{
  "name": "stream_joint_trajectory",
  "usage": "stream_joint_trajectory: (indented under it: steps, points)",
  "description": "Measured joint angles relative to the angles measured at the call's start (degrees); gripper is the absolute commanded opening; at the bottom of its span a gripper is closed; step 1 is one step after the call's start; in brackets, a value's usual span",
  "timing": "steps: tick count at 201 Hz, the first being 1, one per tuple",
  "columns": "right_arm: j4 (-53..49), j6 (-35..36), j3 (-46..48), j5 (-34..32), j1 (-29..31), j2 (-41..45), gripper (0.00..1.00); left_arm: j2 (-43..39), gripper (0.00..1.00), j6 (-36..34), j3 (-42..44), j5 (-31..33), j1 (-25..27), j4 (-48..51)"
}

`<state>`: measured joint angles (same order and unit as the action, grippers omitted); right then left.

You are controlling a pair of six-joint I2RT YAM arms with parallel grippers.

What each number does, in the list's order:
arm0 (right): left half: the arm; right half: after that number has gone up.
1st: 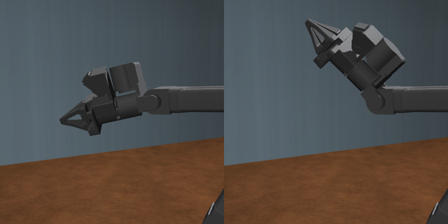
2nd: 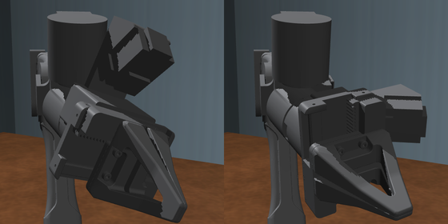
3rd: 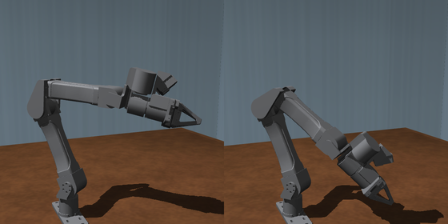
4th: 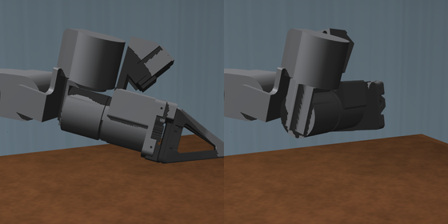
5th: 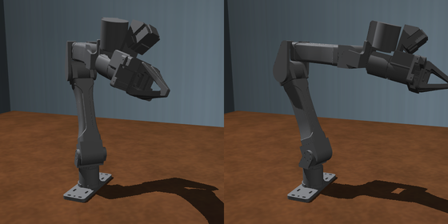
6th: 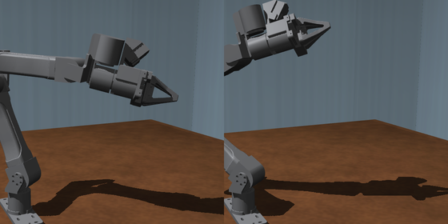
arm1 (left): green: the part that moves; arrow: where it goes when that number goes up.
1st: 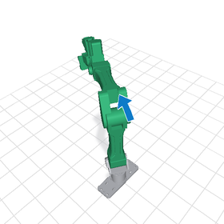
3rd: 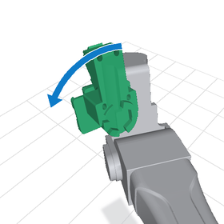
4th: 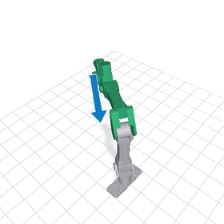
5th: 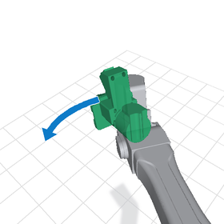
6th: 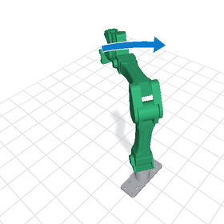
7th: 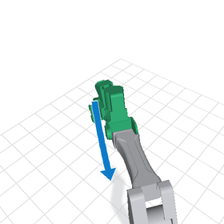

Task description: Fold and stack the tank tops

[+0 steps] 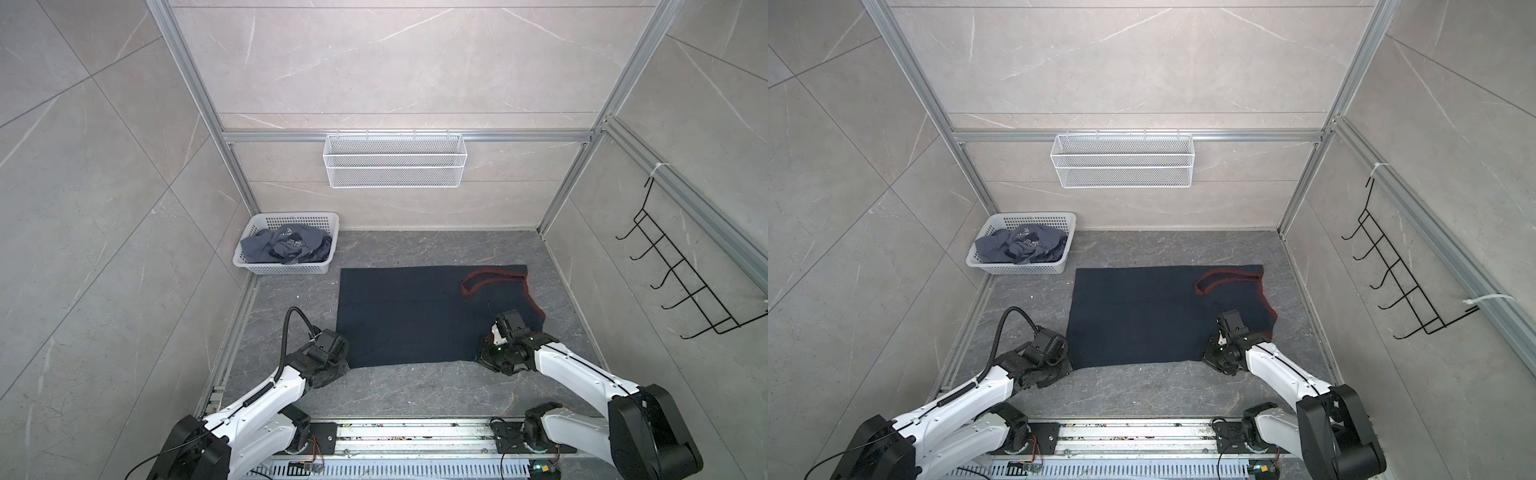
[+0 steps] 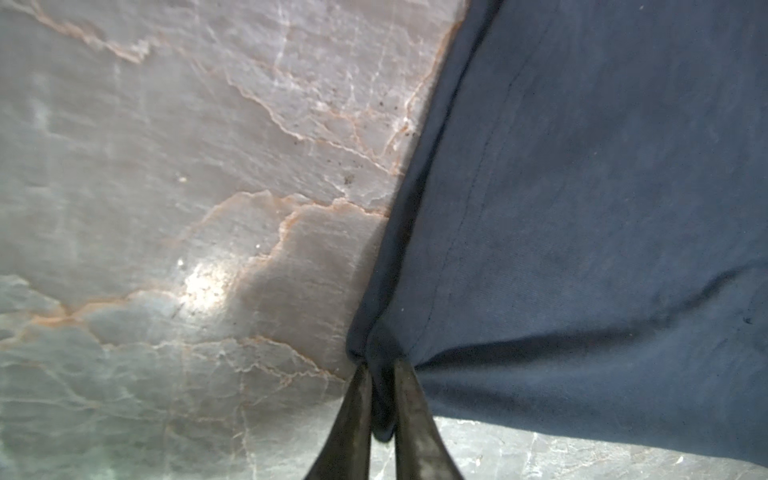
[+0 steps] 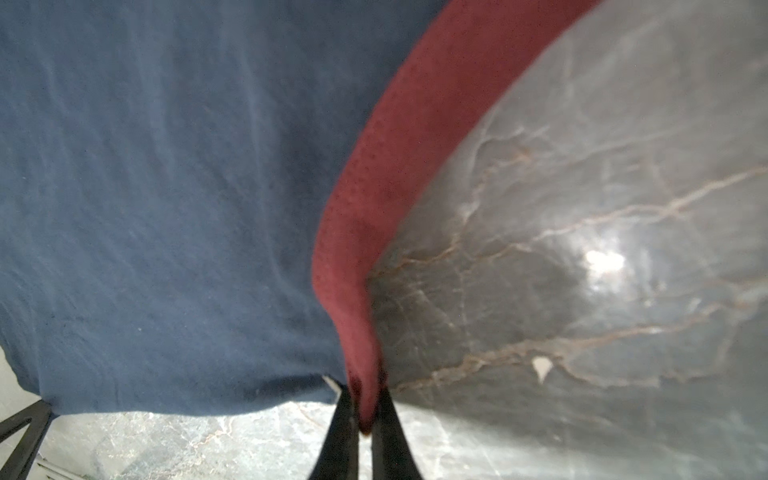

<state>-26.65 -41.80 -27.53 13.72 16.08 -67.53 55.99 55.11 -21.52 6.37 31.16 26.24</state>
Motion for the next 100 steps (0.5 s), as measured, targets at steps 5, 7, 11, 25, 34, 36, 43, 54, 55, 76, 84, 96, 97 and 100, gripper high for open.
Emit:
stream_joint_trajectory:
  steps: [5,7,11,25,34,36,43,54,55,76,84,96,97,100]
  points:
    - [-0.1,0.0,-0.1,-0.2,0.1,0.0,0.04,0.1,0.06,0.0,-0.1,0.1,0.0,-0.1]
    - [-0.2,0.0,-0.2,-0.2,0.1,0.0,0.03,0.1,0.05,-0.1,-0.1,0.1,0.0,-0.1]
    - [-0.3,0.1,-0.3,-0.3,0.2,0.0,0.03,0.2,0.03,-0.2,-0.2,0.2,0.0,-0.1]
    - [-0.7,0.3,-0.8,-0.8,0.2,0.0,0.0,0.7,0.0,-0.3,-0.9,0.6,0.1,0.2]
    - [-1.0,0.4,-1.3,-1.0,0.2,0.0,0.0,1.0,0.0,-0.5,-1.5,0.7,0.1,0.4]
    - [-1.1,0.4,-1.4,-1.0,0.2,0.0,0.0,1.0,0.0,-0.5,-1.6,0.8,0.1,0.4]
    - [-1.5,0.5,-1.8,-1.1,0.2,0.0,0.0,1.1,0.0,-0.5,-2.3,1.0,0.1,0.7]
    - [-2.3,0.7,-2.6,-1.5,0.2,0.3,0.0,1.2,0.0,-0.7,-3.3,1.1,0.1,1.0]
    - [-2.4,0.7,-2.6,-1.5,0.2,0.3,0.0,1.2,0.0,-0.8,-3.5,1.1,0.1,1.0]
    - [-3.6,1.3,-4.2,-2.2,0.3,1.0,0.0,1.5,0.0,-1.2,-6.1,1.7,0.1,1.8]
    - [-4.1,1.5,-5.0,-2.6,0.3,1.1,0.0,1.6,0.0,-1.5,-7.1,2.2,0.1,2.0]
    - [-5.0,1.8,-6.4,-3.6,0.4,1.0,0.0,2.3,0.0,-2.0,-9.0,2.8,0.1,2.1]
    - [-5.1,1.9,-6.5,-3.7,0.4,1.0,0.0,2.4,0.0,-2.1,-9.2,2.8,0.0,2.1]
    - [-5.3,2.0,-6.8,-3.8,0.4,0.9,0.0,2.6,0.0,-2.2,-9.7,2.9,0.0,2.2]
